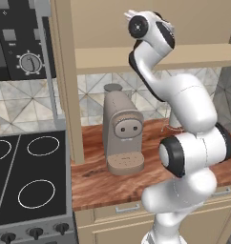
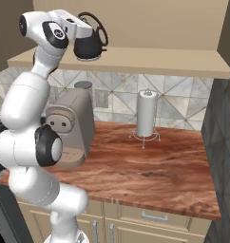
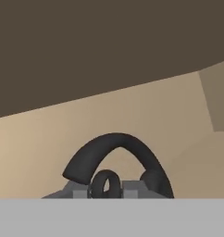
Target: Open the cabinet, pick the kettle from the cabinet, and place it in the sink.
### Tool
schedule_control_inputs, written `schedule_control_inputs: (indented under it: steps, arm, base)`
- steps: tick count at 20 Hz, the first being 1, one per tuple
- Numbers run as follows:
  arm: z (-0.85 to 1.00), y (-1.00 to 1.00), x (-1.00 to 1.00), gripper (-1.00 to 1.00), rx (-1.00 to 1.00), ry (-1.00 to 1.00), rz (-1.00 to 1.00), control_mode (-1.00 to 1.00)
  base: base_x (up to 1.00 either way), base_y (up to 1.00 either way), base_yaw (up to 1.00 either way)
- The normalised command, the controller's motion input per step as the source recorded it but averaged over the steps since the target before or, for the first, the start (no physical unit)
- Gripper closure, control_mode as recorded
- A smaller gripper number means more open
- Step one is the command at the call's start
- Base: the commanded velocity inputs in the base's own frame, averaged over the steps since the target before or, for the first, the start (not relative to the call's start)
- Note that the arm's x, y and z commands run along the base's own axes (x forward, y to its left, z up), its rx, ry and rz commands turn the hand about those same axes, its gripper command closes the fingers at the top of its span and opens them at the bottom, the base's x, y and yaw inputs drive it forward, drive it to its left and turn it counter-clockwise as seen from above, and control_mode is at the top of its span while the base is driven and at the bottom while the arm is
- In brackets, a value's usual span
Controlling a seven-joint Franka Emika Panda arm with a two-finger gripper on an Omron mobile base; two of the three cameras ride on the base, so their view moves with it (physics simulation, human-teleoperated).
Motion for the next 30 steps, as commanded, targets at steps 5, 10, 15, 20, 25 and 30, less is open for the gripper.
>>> schedule_control_inputs:
  steps: [5,10,15,20,25,30]
  arm:
    - [0.10,0.10,-0.46,1.00,0.05,0.00,0.00,-1.00]
    - [0.16,0.10,-0.46,1.00,0.05,0.00,0.00,-1.00]
    - [0.08,0.09,-0.45,1.00,0.03,0.02,0.00,-1.00]
    - [0.05,0.08,-0.47,1.00,0.01,0.04,0.00,-1.00]
    - [0.02,0.03,-0.51,1.00,0.00,0.05,0.01,-1.00]
    - [0.01,0.00,-0.57,1.00,0.00,0.00,0.03,-1.00]
  base:
    - [0.00,0.00,0.00]
    - [0.00,0.00,0.00]
    - [0.00,0.00,0.00]
    - [0.00,0.00,0.00]
    - [0.00,0.00,0.00]
    - [0.00,0.00,0.00]
